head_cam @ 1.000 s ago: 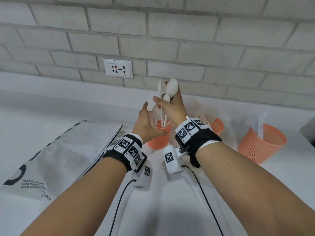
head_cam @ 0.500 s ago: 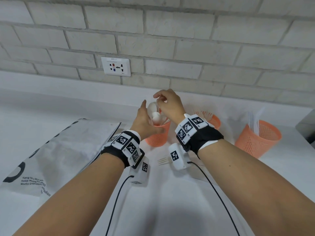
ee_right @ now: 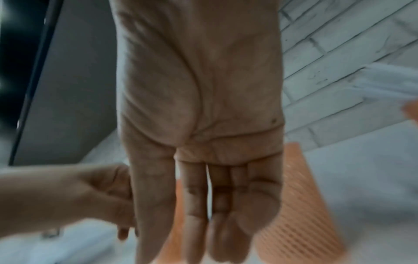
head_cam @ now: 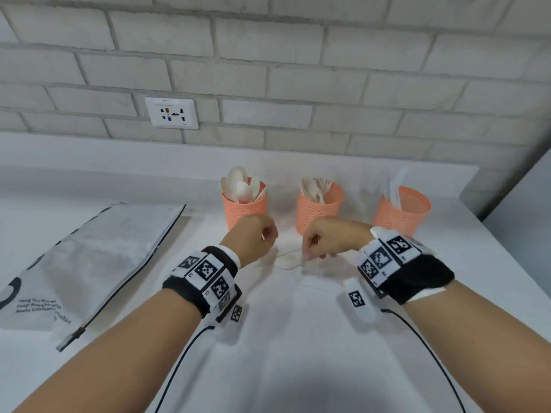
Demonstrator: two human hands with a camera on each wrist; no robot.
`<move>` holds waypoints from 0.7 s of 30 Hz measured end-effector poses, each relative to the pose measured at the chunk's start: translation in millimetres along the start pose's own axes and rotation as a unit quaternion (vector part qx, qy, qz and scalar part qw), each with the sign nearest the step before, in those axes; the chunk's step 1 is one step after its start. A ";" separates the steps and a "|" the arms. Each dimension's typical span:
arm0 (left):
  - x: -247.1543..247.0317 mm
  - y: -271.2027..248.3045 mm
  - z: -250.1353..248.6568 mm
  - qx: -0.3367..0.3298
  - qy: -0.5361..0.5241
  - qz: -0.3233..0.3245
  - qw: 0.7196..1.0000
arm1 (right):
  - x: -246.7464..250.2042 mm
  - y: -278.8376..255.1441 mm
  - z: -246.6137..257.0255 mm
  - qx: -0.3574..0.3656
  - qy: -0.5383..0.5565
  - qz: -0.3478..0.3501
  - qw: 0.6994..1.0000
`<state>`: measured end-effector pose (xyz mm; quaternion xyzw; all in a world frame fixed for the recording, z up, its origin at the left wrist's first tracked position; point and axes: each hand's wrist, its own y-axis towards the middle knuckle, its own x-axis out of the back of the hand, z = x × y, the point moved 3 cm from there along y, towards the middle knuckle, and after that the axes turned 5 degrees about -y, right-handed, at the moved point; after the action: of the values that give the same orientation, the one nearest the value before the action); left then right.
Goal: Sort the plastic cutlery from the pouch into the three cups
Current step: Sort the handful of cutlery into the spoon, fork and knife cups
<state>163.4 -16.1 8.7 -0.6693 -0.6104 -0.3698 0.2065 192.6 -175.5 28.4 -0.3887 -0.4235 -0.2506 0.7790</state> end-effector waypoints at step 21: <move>3.2 -16.9 -10.3 0.199 0.104 0.144 0.964 | -56.7 -47.6 -31.6 -0.024 -0.004 -0.025 0.999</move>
<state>144.5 -18.6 14.8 -0.6535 -0.5437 -0.2751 0.4490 143.8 -225.1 -12.1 -0.3972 -0.4303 -0.2785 0.7613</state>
